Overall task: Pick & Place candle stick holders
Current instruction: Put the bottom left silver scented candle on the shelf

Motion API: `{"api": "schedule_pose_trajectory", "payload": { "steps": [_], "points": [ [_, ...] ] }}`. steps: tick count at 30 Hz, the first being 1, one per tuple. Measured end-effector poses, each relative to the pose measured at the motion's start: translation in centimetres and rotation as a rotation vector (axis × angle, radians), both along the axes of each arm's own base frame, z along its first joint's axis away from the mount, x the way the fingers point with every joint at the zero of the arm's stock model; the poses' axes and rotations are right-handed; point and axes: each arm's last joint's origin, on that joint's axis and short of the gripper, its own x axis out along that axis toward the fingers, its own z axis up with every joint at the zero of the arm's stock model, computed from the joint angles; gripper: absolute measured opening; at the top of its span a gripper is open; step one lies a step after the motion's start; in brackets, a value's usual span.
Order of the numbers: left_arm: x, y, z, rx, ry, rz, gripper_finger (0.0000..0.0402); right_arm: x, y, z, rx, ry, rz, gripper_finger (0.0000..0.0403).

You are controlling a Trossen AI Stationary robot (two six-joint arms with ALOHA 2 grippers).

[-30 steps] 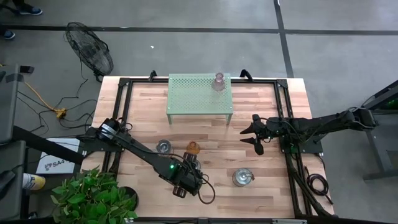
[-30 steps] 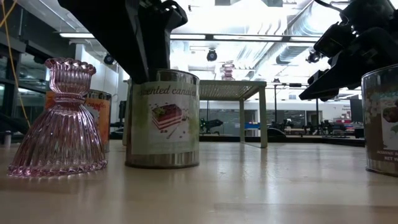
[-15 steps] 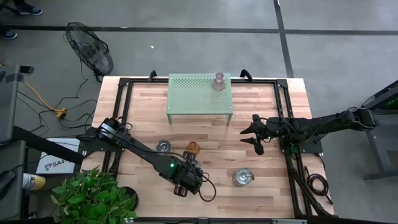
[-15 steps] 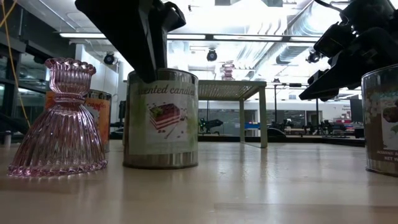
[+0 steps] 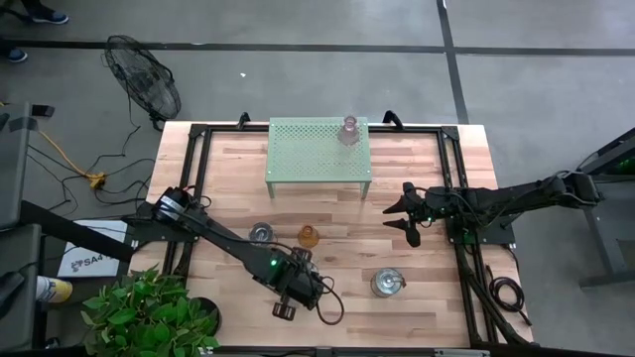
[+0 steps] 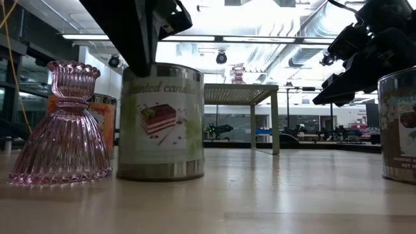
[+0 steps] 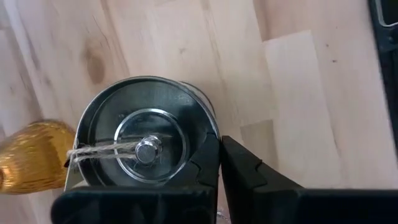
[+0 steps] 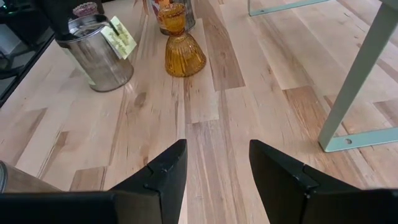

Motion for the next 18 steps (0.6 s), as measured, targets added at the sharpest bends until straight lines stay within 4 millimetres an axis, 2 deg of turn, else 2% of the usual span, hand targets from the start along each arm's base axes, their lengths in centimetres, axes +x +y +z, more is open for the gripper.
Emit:
{"api": "schedule_pose_trajectory", "payload": {
  "steps": [6, 18],
  "points": [
    [0.1, 0.1, 0.1, 0.034, -0.024, 0.037, 0.0002, 0.0, 0.0, 0.0, 0.003, 0.000, -0.002, 0.0167],
    [0.7, 0.0, 2.8, 0.077, -0.080, 0.087, 0.0000, 0.0, 0.0, 0.0, 0.003, 0.000, -0.002, 0.0167]
  ]
}}
